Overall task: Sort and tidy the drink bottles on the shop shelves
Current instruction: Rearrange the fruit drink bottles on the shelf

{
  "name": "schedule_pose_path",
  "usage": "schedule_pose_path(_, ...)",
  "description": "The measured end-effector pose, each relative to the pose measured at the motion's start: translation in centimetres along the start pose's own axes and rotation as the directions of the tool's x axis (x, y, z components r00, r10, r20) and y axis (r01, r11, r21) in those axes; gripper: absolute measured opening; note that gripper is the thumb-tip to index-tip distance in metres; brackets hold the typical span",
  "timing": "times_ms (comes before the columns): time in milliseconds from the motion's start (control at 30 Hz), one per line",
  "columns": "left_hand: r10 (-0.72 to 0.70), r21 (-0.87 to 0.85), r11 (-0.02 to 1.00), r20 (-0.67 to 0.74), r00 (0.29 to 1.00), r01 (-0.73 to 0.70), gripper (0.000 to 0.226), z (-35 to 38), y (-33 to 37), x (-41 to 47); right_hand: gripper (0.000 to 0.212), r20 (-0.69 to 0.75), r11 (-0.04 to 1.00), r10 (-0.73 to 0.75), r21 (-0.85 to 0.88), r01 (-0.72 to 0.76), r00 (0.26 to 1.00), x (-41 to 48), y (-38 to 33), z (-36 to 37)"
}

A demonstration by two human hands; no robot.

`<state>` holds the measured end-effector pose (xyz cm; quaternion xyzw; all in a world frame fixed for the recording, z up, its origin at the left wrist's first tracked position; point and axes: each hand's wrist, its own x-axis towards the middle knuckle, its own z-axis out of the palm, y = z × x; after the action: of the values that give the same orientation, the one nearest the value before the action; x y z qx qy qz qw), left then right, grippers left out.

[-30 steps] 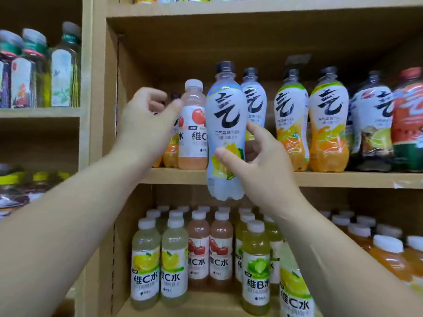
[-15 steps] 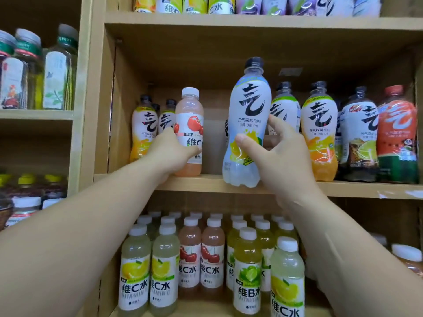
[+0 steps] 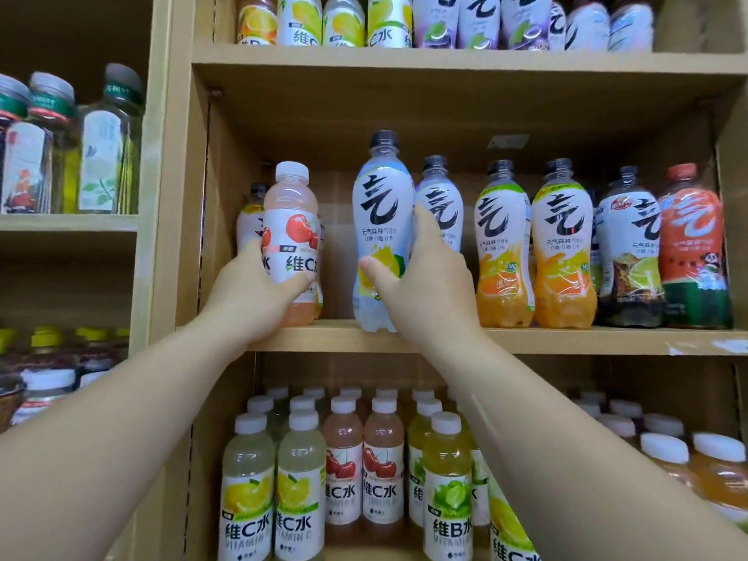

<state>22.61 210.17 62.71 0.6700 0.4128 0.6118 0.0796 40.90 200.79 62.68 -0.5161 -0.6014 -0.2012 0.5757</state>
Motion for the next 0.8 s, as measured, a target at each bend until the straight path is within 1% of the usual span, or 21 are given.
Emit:
schedule_pose_path(100,0.014,0.006,1.0,-0.012,1.0,-0.014,0.069,0.0,-0.2,-0.1,0.094,0.005,0.997,-0.022,-0.077,0.022,1.0,0.1,-0.4,0.0)
schedule_pose_path(167,0.027,0.015,1.0,-0.032,0.999,-0.026,0.068,-0.1,-0.3,-0.2,0.091,0.012,0.992,-0.056,-0.109,0.057,0.998,0.0,-0.7,0.3)
schedule_pose_path(233,0.033,0.004,0.999,-0.03,0.999,-0.033,0.065,-0.1,-0.3,-0.3,0.079,0.051,0.984,-0.09,-0.149,0.097,0.995,0.0,-0.8,0.6)
schedule_pose_path(300,0.038,-0.013,0.999,-0.03,0.999,-0.039,0.064,-0.2,-0.4,-0.3,0.062,0.094,0.972,-0.117,-0.193,0.133,0.989,0.1,-0.7,1.0)
schedule_pose_path(367,0.044,-0.025,0.999,-0.045,0.998,-0.045,0.06,-0.3,-0.4,-0.5,0.047,0.13,0.965,-0.112,-0.221,0.138,0.985,0.0,-0.7,1.2)
schedule_pose_path(467,0.056,-0.018,0.998,-0.098,0.994,-0.058,0.055,-0.7,-0.7,-0.7,0.037,0.174,0.95,-0.117,-0.267,0.161,0.978,-0.4,-0.8,1.2)
schedule_pose_path(533,0.054,-0.011,0.998,-0.119,0.991,-0.056,0.056,-1.2,-1.0,-0.9,0.036,0.195,0.936,-0.132,-0.299,0.187,0.972,-0.5,-0.8,1.0)
schedule_pose_path(633,0.061,-0.014,0.998,-0.151,0.987,-0.064,0.054,-2.2,-1.3,-1.2,0.04,0.23,0.929,-0.105,-0.326,0.178,0.968,-0.3,-0.9,0.9)
schedule_pose_path(733,0.073,0.004,0.997,-0.175,0.982,-0.073,0.056,-3.2,-1.3,-1.7,0.041,0.24,0.939,-0.09,-0.303,0.163,0.967,0.0,-1.4,1.6)
schedule_pose_path(800,0.096,0.02,0.995,-0.168,0.981,-0.094,0.055,-3.7,-1.3,-2.0,0.041,0.24,0.936,-0.089,-0.311,0.163,0.967,0.1,-1.5,2.3)
